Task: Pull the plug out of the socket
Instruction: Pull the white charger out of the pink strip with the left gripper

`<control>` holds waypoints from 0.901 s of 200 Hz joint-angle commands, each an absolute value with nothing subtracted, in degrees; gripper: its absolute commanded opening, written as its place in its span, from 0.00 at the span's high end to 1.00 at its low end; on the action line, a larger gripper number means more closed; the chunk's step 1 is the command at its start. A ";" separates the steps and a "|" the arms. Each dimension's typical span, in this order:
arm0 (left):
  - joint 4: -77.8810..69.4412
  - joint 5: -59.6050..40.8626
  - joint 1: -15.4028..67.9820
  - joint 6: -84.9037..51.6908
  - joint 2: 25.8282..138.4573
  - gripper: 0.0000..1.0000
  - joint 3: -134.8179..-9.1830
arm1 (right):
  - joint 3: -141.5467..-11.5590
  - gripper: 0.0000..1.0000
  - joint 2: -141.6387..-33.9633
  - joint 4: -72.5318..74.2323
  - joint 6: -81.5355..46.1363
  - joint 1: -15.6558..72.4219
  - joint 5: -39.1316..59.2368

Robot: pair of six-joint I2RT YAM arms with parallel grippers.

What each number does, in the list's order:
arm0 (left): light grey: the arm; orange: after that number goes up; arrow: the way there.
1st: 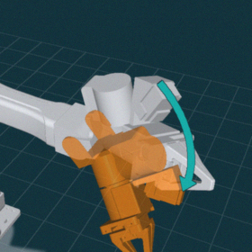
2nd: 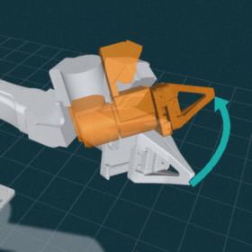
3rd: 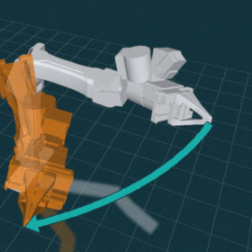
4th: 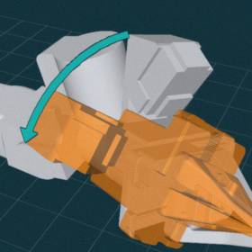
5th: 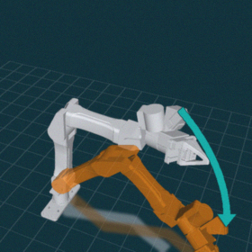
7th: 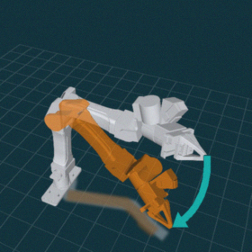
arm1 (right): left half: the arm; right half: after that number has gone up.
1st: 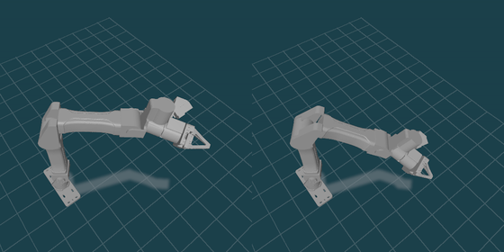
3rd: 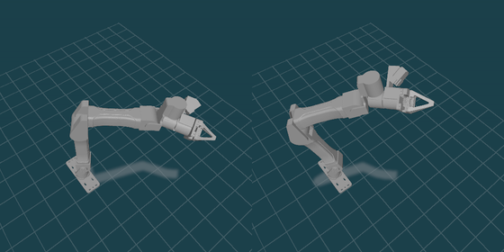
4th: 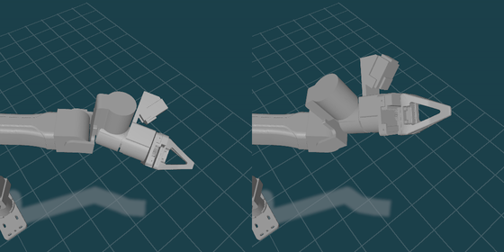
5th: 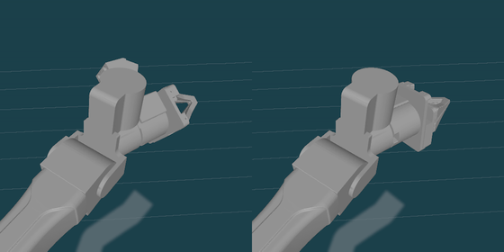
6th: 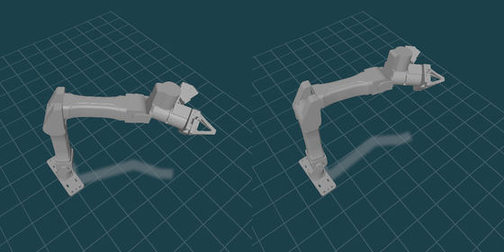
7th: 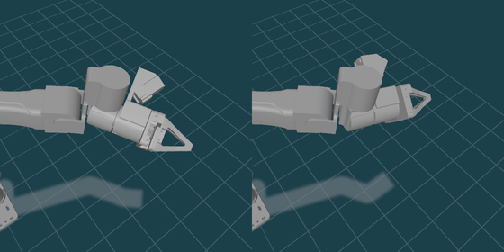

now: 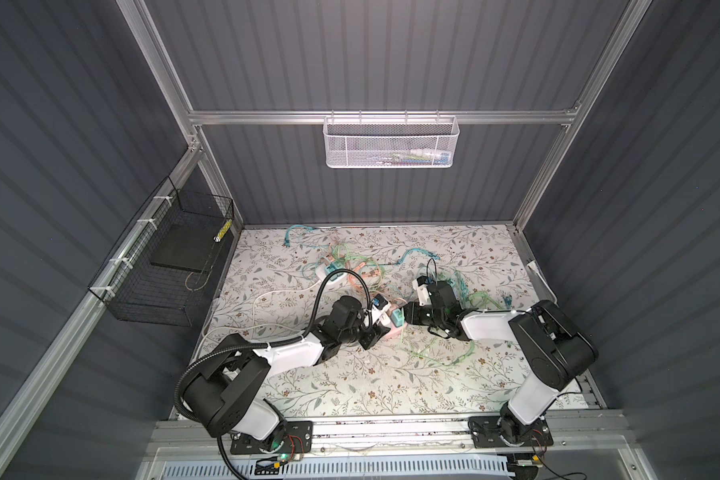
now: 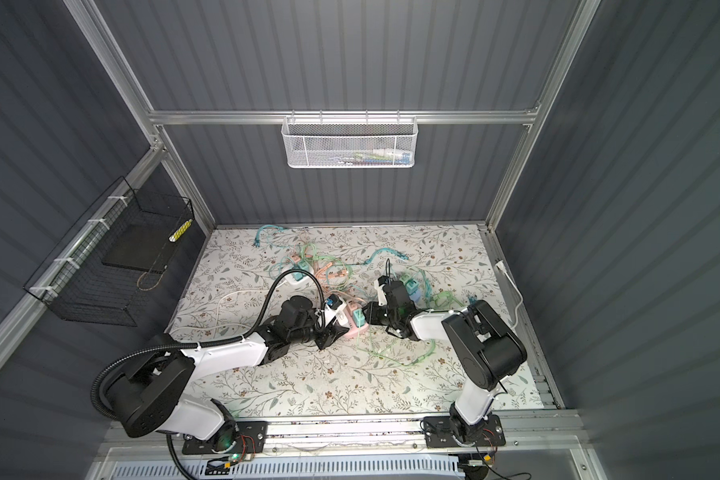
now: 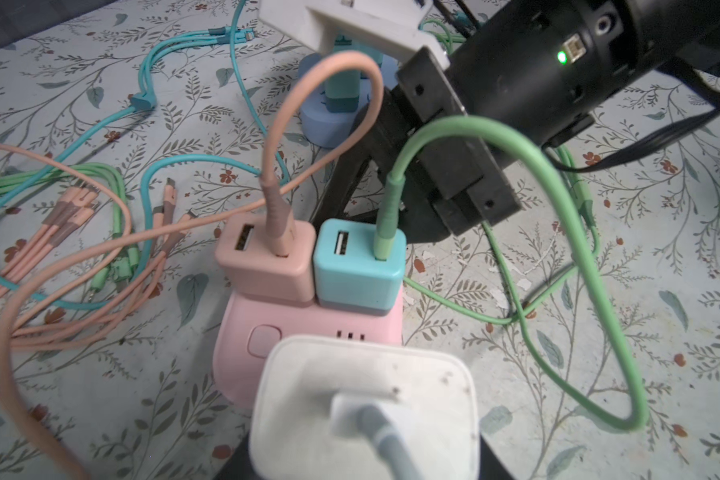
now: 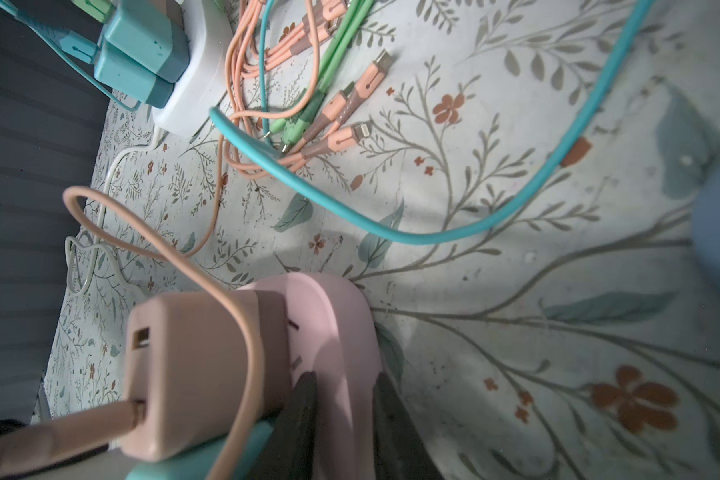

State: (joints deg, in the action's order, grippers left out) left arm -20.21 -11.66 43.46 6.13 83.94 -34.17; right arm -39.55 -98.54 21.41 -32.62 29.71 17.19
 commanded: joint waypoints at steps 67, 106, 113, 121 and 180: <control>-14.06 -2.43 42.64 -2.85 78.38 0.92 -34.05 | -35.09 0.67 -99.27 11.93 -32.19 29.05 15.20; -4.73 0.92 42.70 -5.72 78.25 0.91 -36.98 | -34.69 0.62 -96.06 11.61 -31.15 29.00 15.50; -3.72 0.97 42.71 -6.18 78.00 0.91 -37.24 | -34.49 0.61 -95.48 11.68 -31.12 29.00 15.39; -2.63 1.32 42.68 -6.69 77.70 0.91 -37.35 | -34.26 0.61 -94.81 12.01 -31.05 29.00 15.42; 9.23 5.70 42.63 -10.20 77.98 0.90 -41.15 | -33.23 0.56 -91.74 12.74 -30.43 29.01 14.81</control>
